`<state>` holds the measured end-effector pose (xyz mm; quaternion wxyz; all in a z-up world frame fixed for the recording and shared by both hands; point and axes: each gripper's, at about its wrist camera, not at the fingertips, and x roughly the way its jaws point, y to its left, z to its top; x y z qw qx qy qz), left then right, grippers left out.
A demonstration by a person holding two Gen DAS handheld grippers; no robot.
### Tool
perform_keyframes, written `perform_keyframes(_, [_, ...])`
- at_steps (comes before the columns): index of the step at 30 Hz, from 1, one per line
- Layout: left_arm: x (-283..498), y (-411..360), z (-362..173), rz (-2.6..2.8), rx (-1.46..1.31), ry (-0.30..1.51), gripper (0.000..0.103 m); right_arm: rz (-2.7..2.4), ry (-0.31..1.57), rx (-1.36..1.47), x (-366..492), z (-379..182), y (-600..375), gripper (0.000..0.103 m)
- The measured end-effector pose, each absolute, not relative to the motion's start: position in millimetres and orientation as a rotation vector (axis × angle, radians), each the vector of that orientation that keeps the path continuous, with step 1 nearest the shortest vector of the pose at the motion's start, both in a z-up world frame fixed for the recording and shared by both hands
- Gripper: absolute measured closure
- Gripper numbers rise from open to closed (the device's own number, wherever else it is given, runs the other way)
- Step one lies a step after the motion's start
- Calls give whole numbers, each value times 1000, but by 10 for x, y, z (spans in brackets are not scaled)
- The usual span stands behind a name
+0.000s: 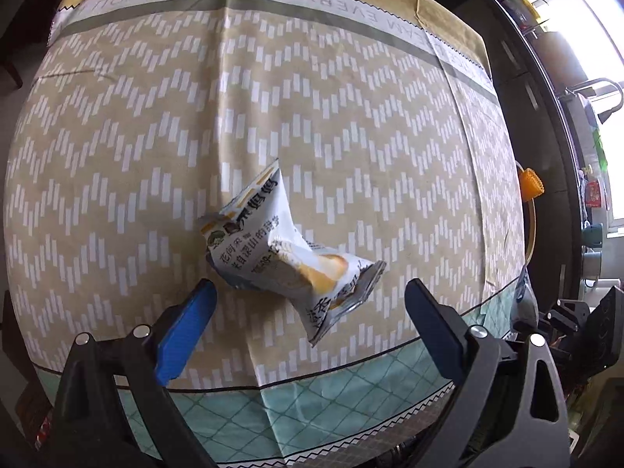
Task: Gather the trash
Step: 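Hold the toothpaste tube with the right gripper while the left gripper grasps the snack wrapper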
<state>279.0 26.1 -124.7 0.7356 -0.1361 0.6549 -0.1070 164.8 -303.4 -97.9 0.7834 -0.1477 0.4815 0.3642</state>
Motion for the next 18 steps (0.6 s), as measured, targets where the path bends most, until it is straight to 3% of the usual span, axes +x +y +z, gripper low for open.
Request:
perform_keyframes(5, [2915,199,-1210,-190,-275,1430,16,785,1040,-309,1630,-994,-3078,95])
perform_keyframes(12, [2959,91,-1219,-208,-194,1461,73,780,1034,-289,1630,-1024,-3168,95])
perform_keyframes(18, [2872,-90,-982,-262,-76,1383,75,750,1016,-257,1643,-963,-3293,95])
